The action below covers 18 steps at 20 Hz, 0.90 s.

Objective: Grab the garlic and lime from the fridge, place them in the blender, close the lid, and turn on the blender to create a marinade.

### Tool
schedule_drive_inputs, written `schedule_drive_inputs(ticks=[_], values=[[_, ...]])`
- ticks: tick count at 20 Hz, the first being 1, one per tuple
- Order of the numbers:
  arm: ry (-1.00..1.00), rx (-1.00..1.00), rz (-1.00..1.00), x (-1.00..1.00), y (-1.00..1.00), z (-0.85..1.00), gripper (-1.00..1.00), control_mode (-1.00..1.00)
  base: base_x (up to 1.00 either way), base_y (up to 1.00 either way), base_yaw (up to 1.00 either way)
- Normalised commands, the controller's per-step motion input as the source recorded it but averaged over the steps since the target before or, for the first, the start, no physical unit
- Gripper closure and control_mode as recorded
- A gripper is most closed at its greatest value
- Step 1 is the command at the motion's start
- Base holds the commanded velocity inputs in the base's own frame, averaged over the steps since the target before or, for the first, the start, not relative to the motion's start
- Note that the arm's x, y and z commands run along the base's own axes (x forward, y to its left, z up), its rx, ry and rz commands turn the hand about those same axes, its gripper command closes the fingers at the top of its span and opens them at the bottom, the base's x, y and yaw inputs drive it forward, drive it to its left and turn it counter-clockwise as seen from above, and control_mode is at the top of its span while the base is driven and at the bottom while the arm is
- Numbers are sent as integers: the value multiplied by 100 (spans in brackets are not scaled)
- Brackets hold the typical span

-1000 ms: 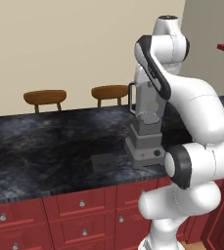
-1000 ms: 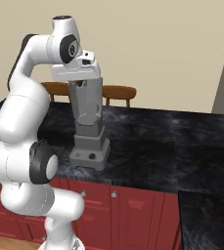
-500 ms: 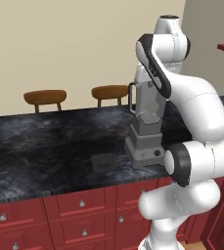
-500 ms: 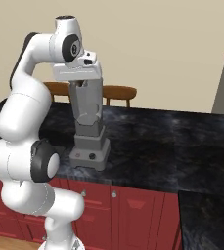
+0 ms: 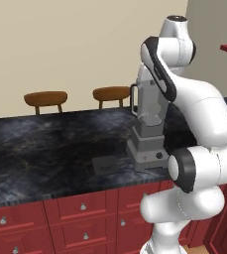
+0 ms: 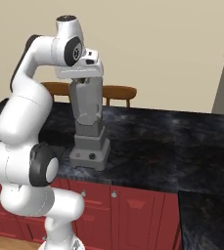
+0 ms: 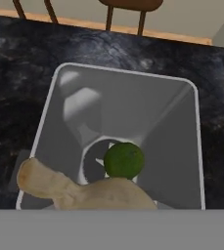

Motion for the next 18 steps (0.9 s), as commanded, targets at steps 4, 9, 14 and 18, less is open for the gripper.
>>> schedule_drive_inputs(ticks=[4, 9, 14, 18], values=[[0, 0, 0, 21, 0, -14, 100, -100, 0, 0, 0], [4, 0, 0, 1, 0, -43, 100, -100, 0, 0, 0], [4, 0, 0, 5, 0, -14, -100, -100, 0, 0, 0], [1, 0, 0, 3, 1, 15, -100, -100, 0, 0, 0]])
